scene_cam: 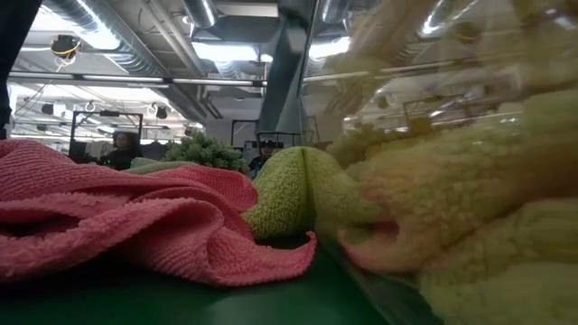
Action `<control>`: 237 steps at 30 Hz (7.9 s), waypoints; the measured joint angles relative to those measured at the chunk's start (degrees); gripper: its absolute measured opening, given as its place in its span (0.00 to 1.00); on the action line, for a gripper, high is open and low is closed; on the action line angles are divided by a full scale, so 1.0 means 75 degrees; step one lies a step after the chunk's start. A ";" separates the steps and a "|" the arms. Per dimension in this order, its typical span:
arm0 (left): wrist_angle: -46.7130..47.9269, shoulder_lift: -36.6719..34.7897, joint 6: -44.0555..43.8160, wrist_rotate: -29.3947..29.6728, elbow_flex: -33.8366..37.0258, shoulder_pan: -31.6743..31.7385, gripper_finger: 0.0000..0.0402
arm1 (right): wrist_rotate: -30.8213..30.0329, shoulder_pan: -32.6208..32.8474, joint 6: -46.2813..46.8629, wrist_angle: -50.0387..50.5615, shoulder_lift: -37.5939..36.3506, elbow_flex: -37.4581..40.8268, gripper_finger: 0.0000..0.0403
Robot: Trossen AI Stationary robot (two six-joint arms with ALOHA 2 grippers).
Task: Sort microfiber towel by color & place in baskets
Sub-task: Put the blue microfiber towel into the wire basket, then put the green microfiber towel into the top transparent bin
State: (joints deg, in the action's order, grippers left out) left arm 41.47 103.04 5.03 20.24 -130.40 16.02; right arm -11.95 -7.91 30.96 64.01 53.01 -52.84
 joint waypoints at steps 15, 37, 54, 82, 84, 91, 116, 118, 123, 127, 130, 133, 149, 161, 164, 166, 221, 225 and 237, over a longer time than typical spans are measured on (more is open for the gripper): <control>-0.0627 0.0070 -0.0903 -0.0968 0.4728 0.0128 0.00 | 0.0001 0.0001 0.0000 -0.0006 0.0000 0.0000 0.37; -0.1349 0.0062 -0.2018 -0.0853 0.5818 0.0062 0.29 | 0.0001 0.0001 0.0000 -0.0006 0.0000 0.0000 0.37; 0.4558 0.0051 -0.2486 -0.1867 0.3319 -0.0768 0.50 | 0.0004 0.0001 0.0000 0.0002 0.0000 0.0000 0.37; 0.3889 0.0012 -0.4673 0.0322 0.7551 -0.1841 0.47 | 0.0004 0.0001 0.0000 0.0009 0.0000 0.0000 0.37; 0.3781 0.0012 -0.4682 0.0417 0.7707 -0.1841 0.47 | 0.0004 0.0001 0.0000 0.0009 0.0000 0.0000 0.37; 0.3058 0.0012 -0.4853 0.0495 0.8178 -0.1841 0.47 | 0.0004 0.0001 0.0000 0.0006 0.0000 0.0000 0.37; 0.2973 -0.1438 -0.4832 0.0205 0.7902 -0.2439 0.01 | 0.0723 0.0001 -0.2180 -0.2381 -0.0003 0.0000 0.37; 0.2915 -0.1754 -0.4916 0.0206 0.7722 -0.2574 0.01 | 0.0852 0.0007 -0.2342 -0.2878 -0.0003 0.0000 0.37; 0.2441 -0.2581 -0.5012 0.0352 0.7243 -0.2832 0.00 | 0.1031 0.0007 -0.2592 -0.3940 0.0013 0.0000 0.37; 0.1257 -0.3094 -0.4780 0.0582 0.7119 -0.2987 0.00 | 0.1142 0.0007 -0.2605 -0.4553 0.0098 0.0000 0.37; 0.0006 -0.3284 -0.4304 0.0650 0.7096 -0.3044 0.00 | 0.1181 0.0004 -0.2747 -0.4971 0.0250 0.0000 0.37; -0.1006 -0.3289 -0.3758 0.0635 0.7098 -0.3068 0.00 | 0.1654 0.0001 -0.2908 -0.5495 0.0484 0.0000 0.37; -0.3118 -0.2878 -0.3050 0.0862 0.7110 -0.3041 0.00 | 0.2920 0.0007 -0.3034 -0.9582 0.1470 0.0000 0.37; -0.4521 -0.2229 -0.2986 0.1044 0.7110 -0.2896 0.00 | 0.3589 0.0007 -0.3042 -0.9943 0.1824 -0.0003 0.37; -0.4615 -0.2144 -0.2981 0.1039 0.7110 -0.2814 0.00 | 0.3873 0.0007 -0.3035 -0.9941 0.1827 0.0000 0.37; -0.4623 -0.2133 -0.2981 0.1042 0.7110 -0.2726 0.00 | 0.4142 0.0007 -0.3034 -0.9941 0.1825 -0.0002 0.37; -0.4546 -0.2127 -0.2983 -0.0482 0.7113 -0.2779 0.06 | 0.2145 -0.1317 -0.2980 -0.8765 -0.0010 0.0000 0.02; -0.4308 -0.2127 -0.2989 -0.0479 0.7113 -0.2817 0.06 | 0.1572 -0.1953 -0.3040 -0.8552 -0.0383 0.0000 0.01; -0.4134 -0.2127 -0.2992 -0.0462 0.7113 -0.2864 0.06 | 0.0505 -0.3796 -0.3428 -0.8287 -0.0647 -0.0003 0.01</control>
State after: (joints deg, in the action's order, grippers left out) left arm 10.47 87.09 -17.41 16.78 -77.06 -5.45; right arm -8.17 -36.38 5.25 1.86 48.16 -52.86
